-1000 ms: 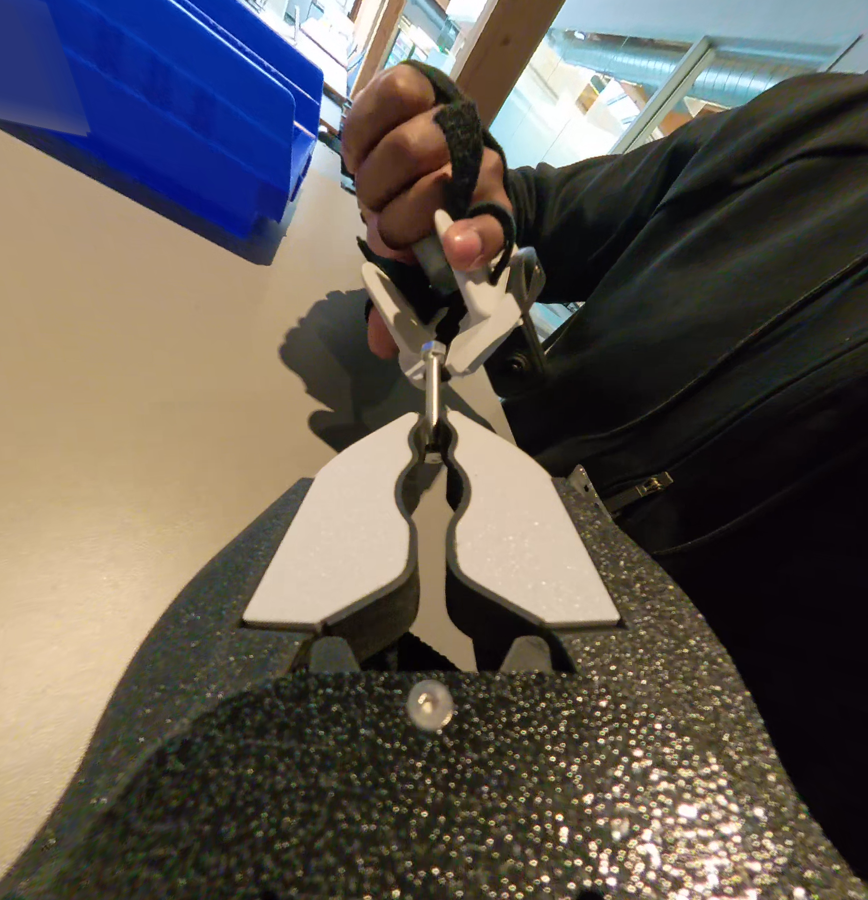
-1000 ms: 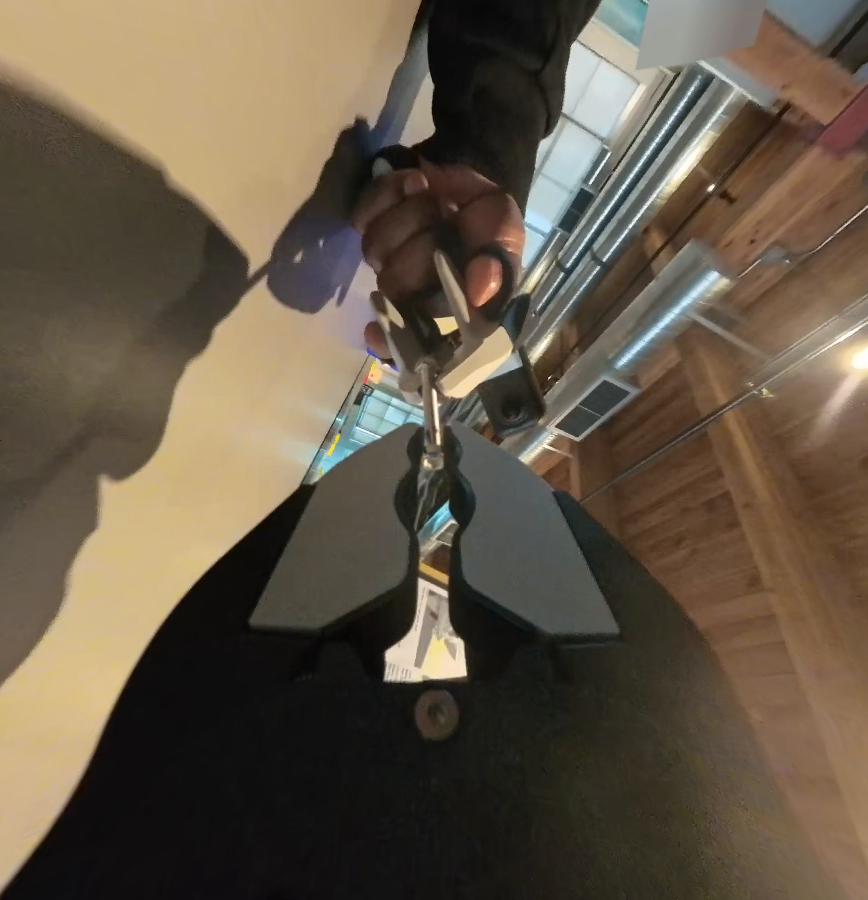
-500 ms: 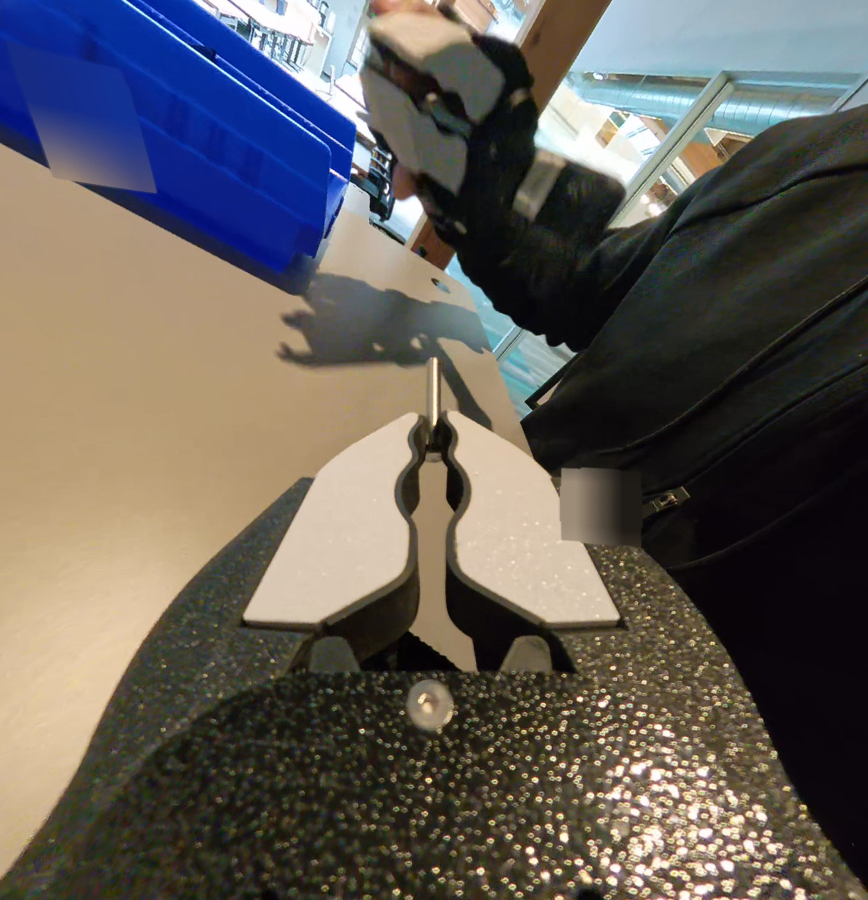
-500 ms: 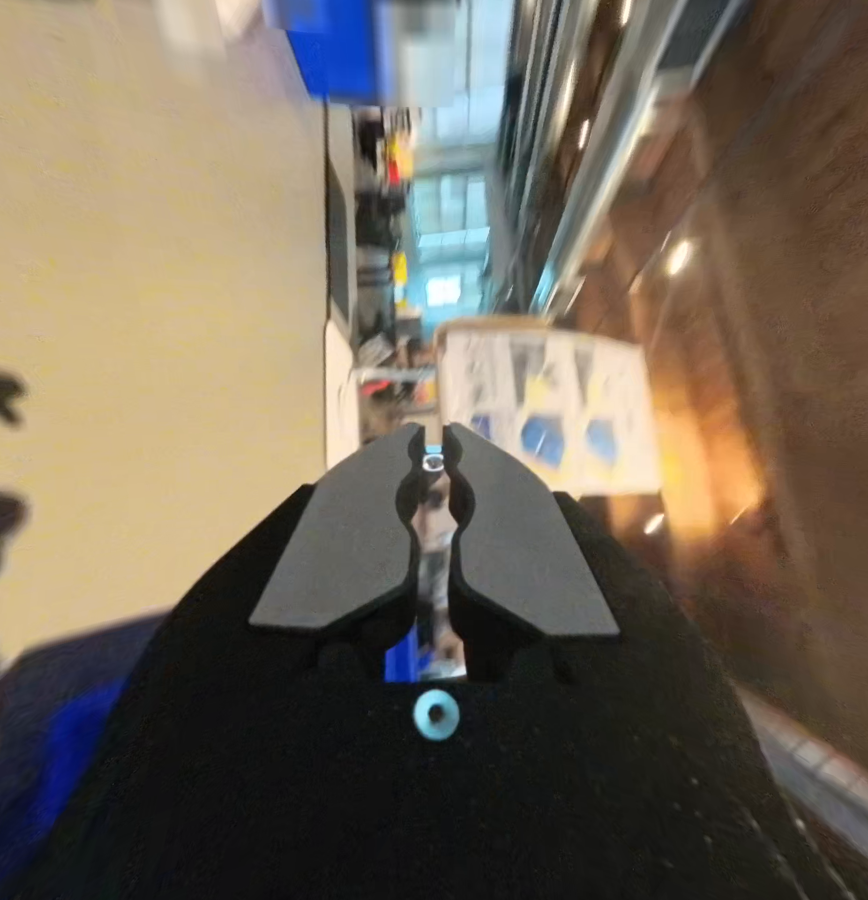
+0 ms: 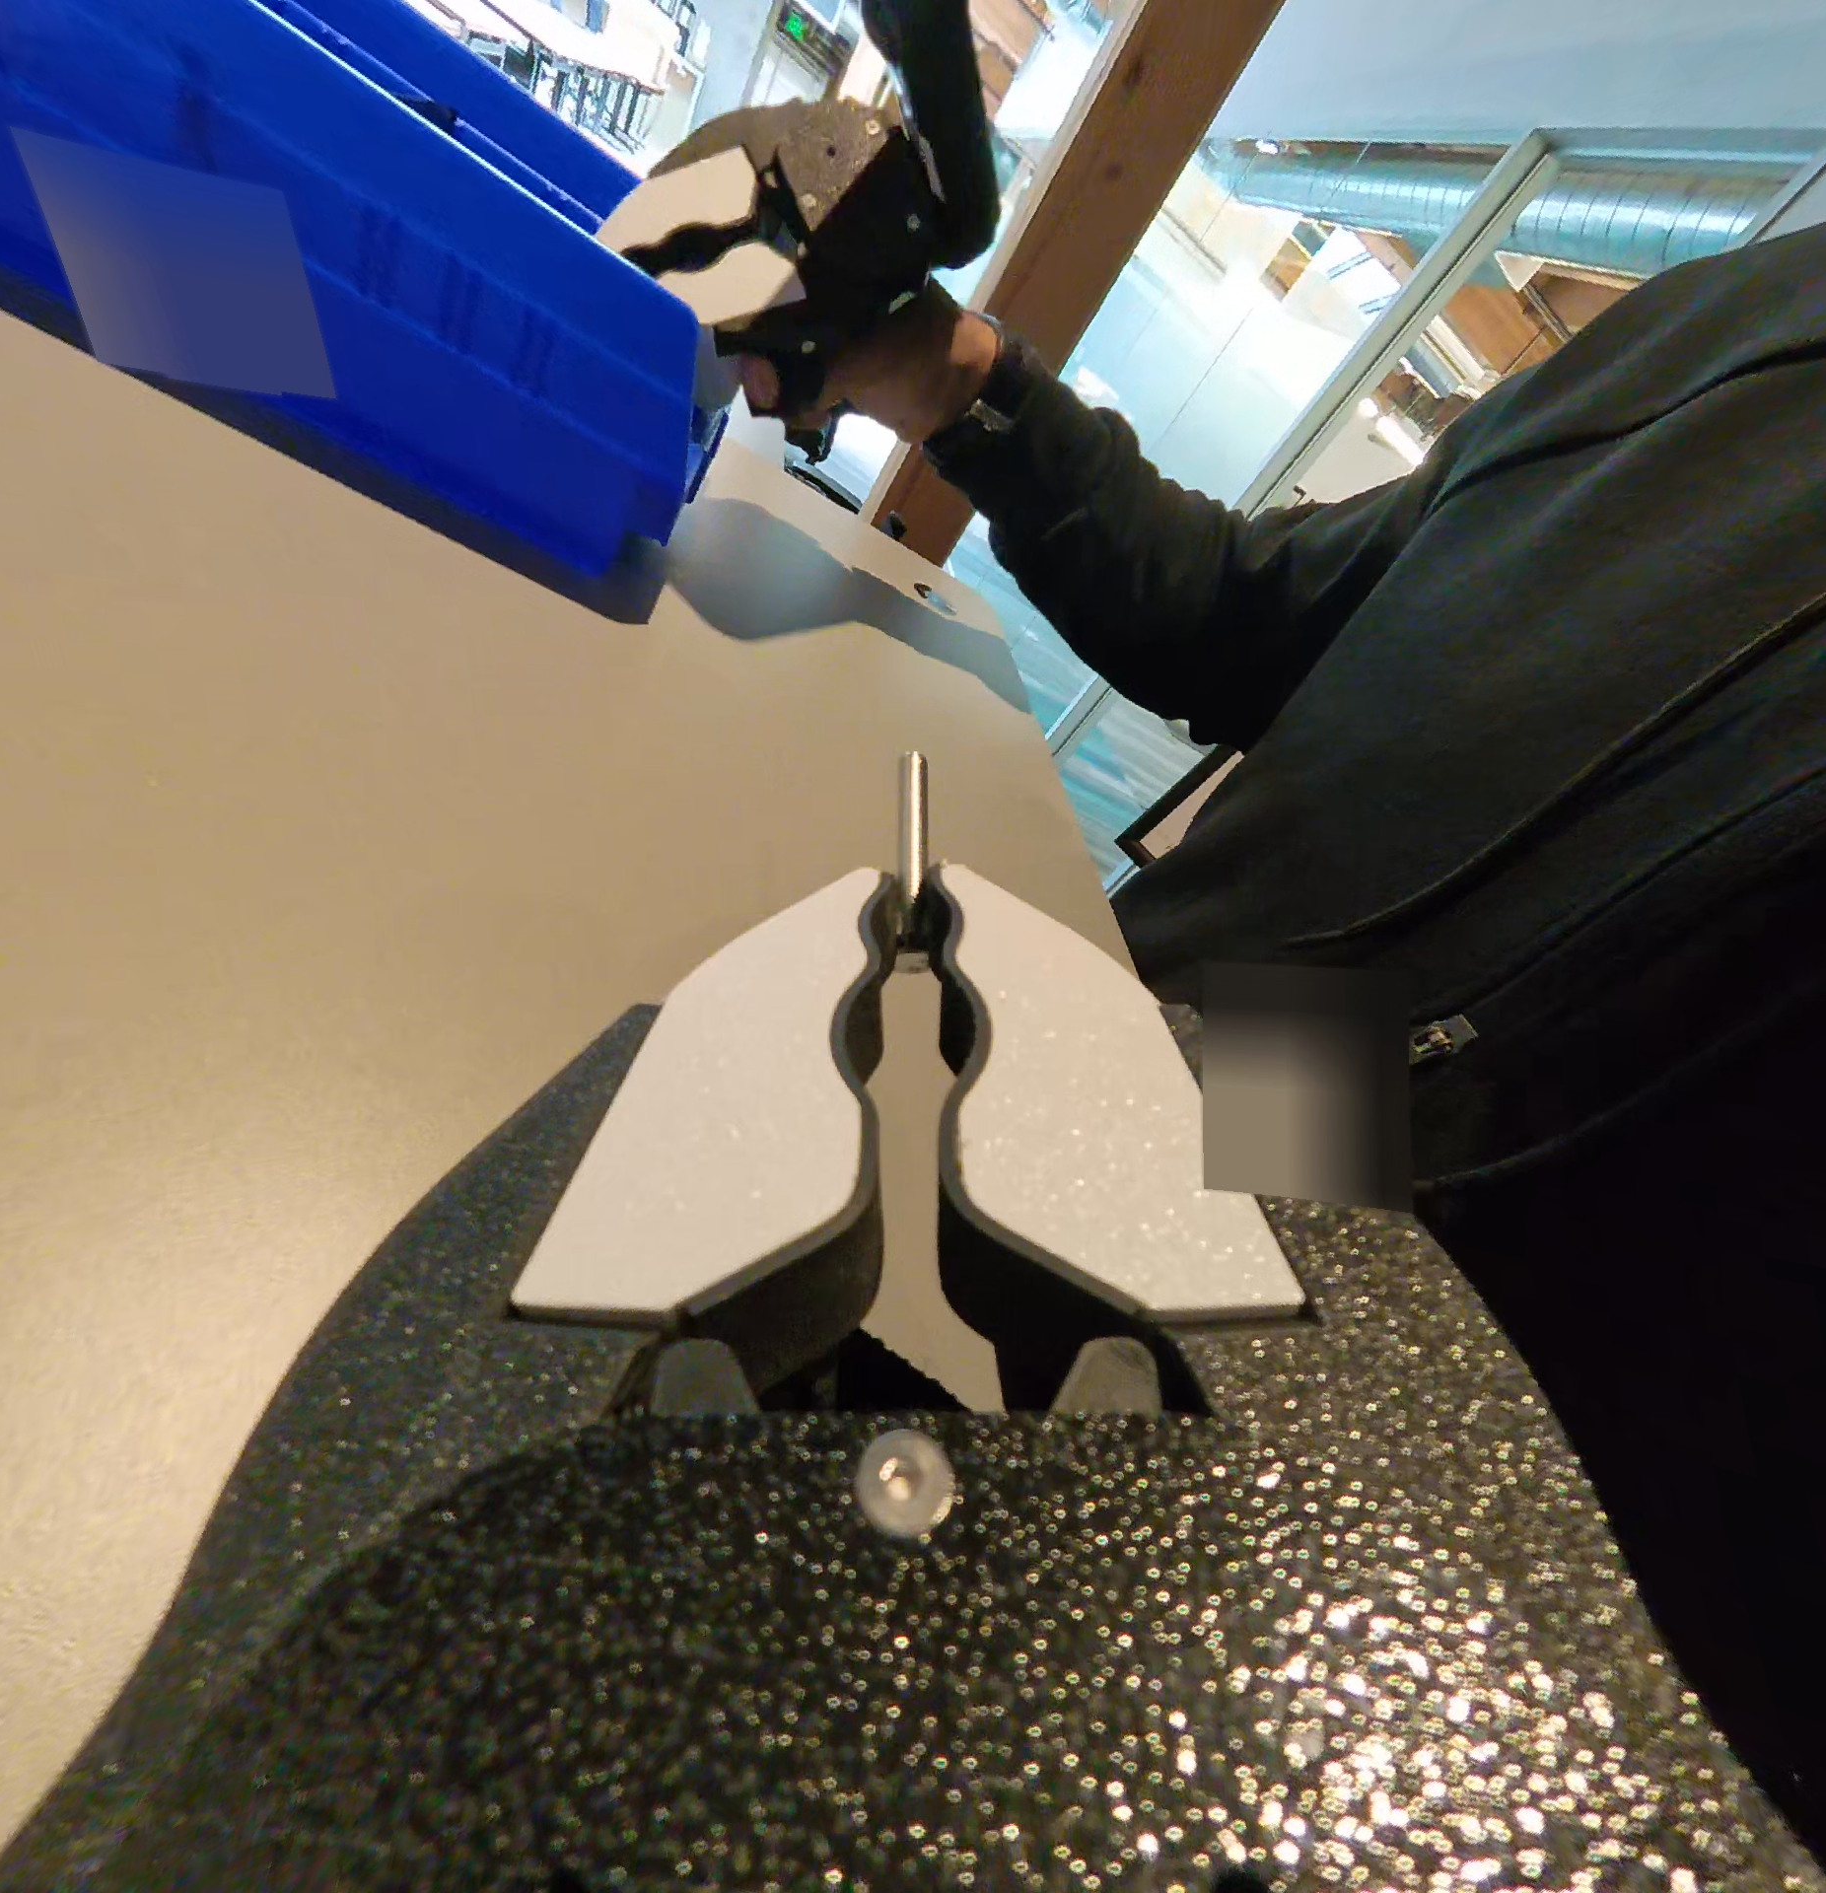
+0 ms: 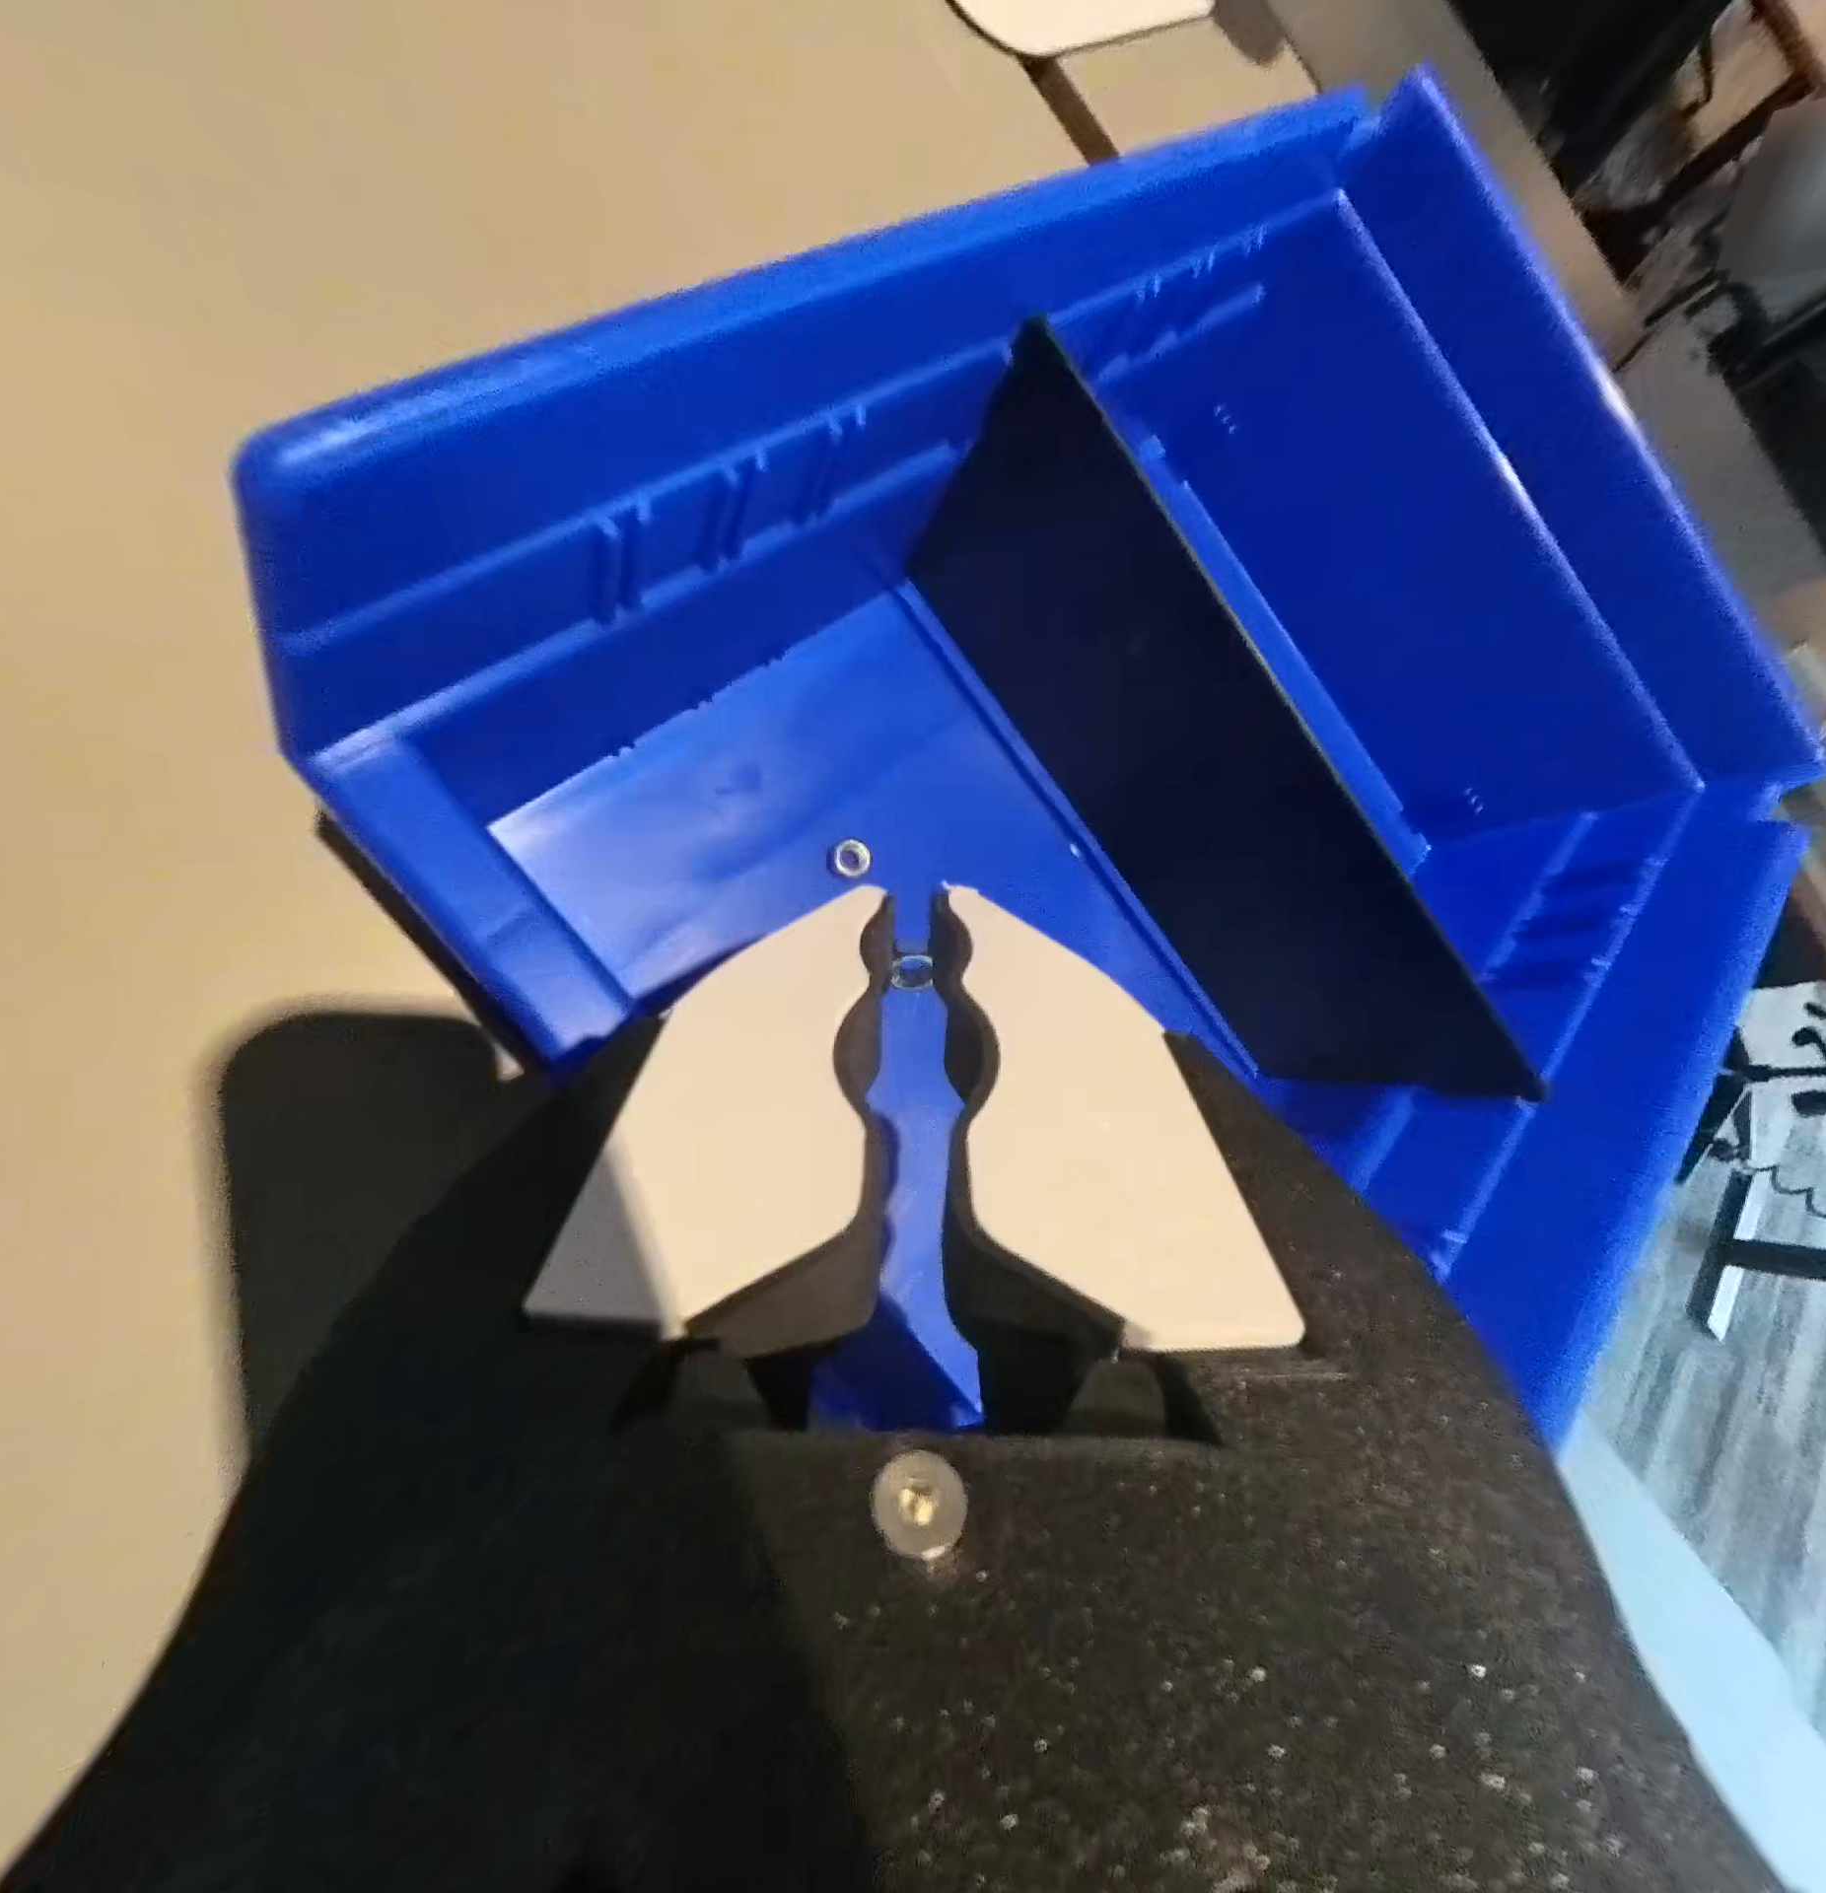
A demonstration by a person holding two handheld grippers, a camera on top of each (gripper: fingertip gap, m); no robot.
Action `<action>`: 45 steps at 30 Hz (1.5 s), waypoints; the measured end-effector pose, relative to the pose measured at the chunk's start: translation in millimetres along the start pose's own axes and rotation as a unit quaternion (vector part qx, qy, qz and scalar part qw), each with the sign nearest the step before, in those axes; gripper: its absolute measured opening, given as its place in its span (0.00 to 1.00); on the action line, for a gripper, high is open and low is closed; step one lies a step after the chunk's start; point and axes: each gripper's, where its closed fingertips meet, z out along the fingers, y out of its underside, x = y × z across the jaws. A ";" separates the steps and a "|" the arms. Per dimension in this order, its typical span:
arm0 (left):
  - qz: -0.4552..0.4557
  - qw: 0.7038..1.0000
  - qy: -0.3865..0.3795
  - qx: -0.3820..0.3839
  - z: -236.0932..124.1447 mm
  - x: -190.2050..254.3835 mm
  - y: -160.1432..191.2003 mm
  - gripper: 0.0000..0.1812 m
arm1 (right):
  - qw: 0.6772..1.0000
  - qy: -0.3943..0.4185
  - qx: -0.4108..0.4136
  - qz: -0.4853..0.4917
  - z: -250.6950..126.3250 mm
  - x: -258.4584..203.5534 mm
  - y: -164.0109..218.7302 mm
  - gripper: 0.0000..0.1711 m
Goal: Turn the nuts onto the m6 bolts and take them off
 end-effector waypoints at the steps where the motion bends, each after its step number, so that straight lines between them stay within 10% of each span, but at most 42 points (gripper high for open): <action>1: 0.001 1.000 -0.001 0.001 -0.2 0.1 -0.2 0.03 | 1.000 -0.001 0.005 0.008 -0.3 1.3 -0.9 0.04; 13: 0.006 1.000 -0.008 0.004 0.1 -2.0 -1.3 0.03 | 0.998 0.021 0.061 0.018 -24.2 -0.6 -25.8 0.18; 17: 0.031 0.999 -0.018 0.012 2.3 -3.5 -5.8 0.03 | 0.973 -0.082 0.216 0.025 -62.0 -76.6 -110.9 0.12; 26: 0.082 0.997 0.000 -0.003 11.9 9.8 -1.3 0.03 | 0.926 -0.294 0.237 -0.025 -18.9 -243.4 -168.1 0.17; 45: 0.043 0.998 -0.031 0.043 0.1 -3.9 -13.2 0.07 | 0.937 -0.292 0.184 -0.045 -3.7 -253.2 -167.7 0.03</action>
